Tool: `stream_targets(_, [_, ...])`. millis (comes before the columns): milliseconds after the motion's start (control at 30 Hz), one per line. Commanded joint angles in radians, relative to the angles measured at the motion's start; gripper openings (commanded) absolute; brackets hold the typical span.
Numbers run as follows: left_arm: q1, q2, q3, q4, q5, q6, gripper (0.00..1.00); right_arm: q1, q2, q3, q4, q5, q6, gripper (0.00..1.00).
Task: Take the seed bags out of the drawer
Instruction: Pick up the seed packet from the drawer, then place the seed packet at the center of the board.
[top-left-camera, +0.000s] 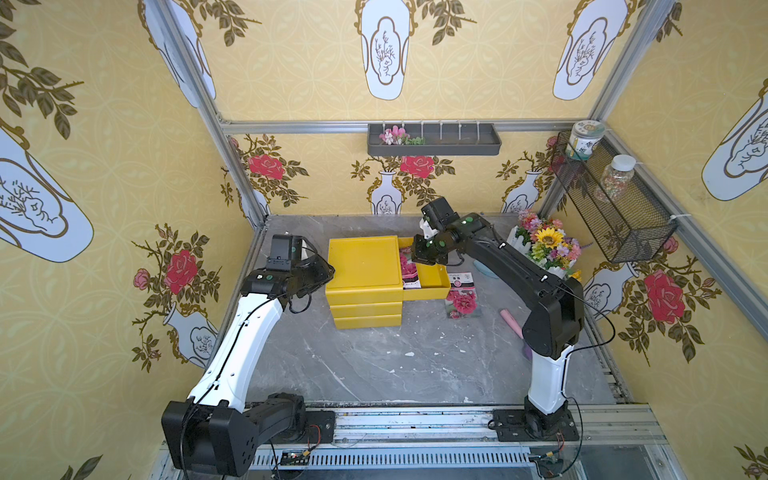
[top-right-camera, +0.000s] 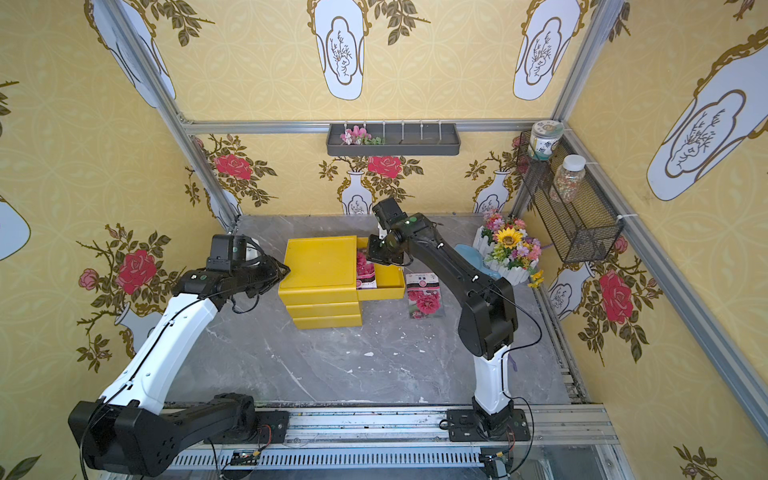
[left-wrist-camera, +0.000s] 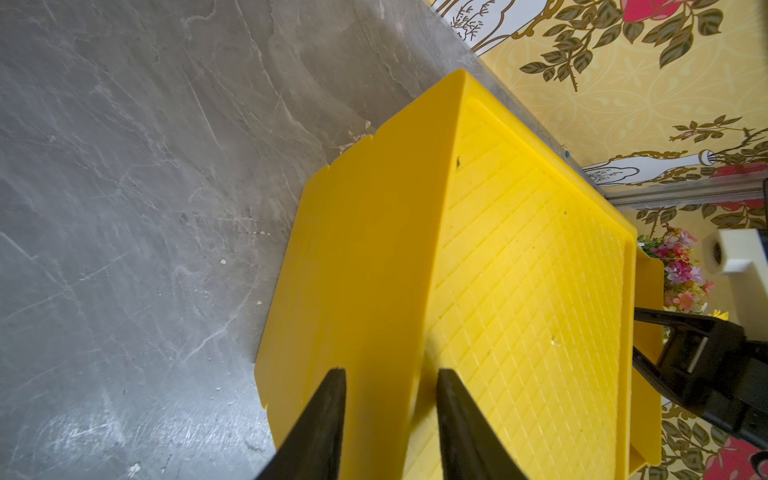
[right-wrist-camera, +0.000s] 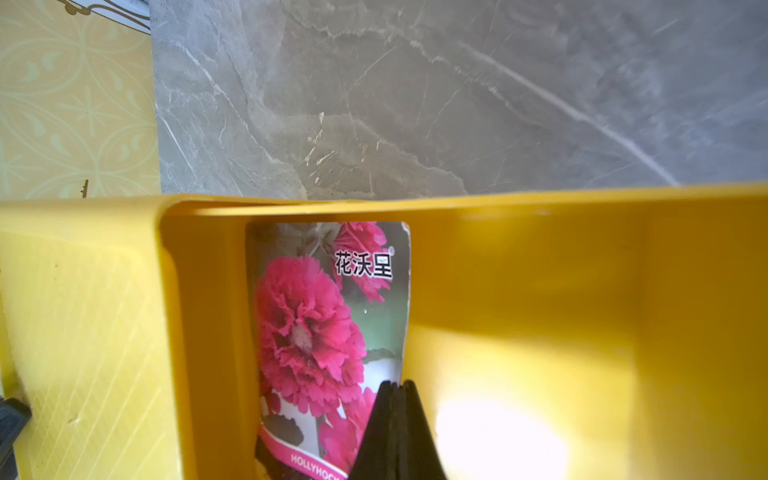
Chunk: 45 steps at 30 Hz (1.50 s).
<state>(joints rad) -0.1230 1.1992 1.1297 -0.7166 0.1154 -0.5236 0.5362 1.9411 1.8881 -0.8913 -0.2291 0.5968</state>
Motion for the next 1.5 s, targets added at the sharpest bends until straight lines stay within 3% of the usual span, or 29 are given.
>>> stream_targets(0, [0.000,0.012,-0.003,-0.070,-0.034,0.008,0.41,-0.009,-0.027,0.011,-0.042,0.039,-0.041,0.00])
stream_targets(733, [0.000,0.048,0.023,-0.058,-0.034,0.013,0.41,-0.128,-0.147,0.124,-0.141,0.047,-0.125,0.00])
stream_targets(1167, [0.000,0.058,0.036,-0.053,-0.035,0.009,0.41,-0.380,-0.255,0.109,-0.110,-0.108,-0.114,0.00])
stream_targets(1467, [0.000,0.061,0.045,-0.053,-0.033,0.005,0.41,-0.499,-0.289,-0.014,-0.127,-0.070,-0.193,0.00])
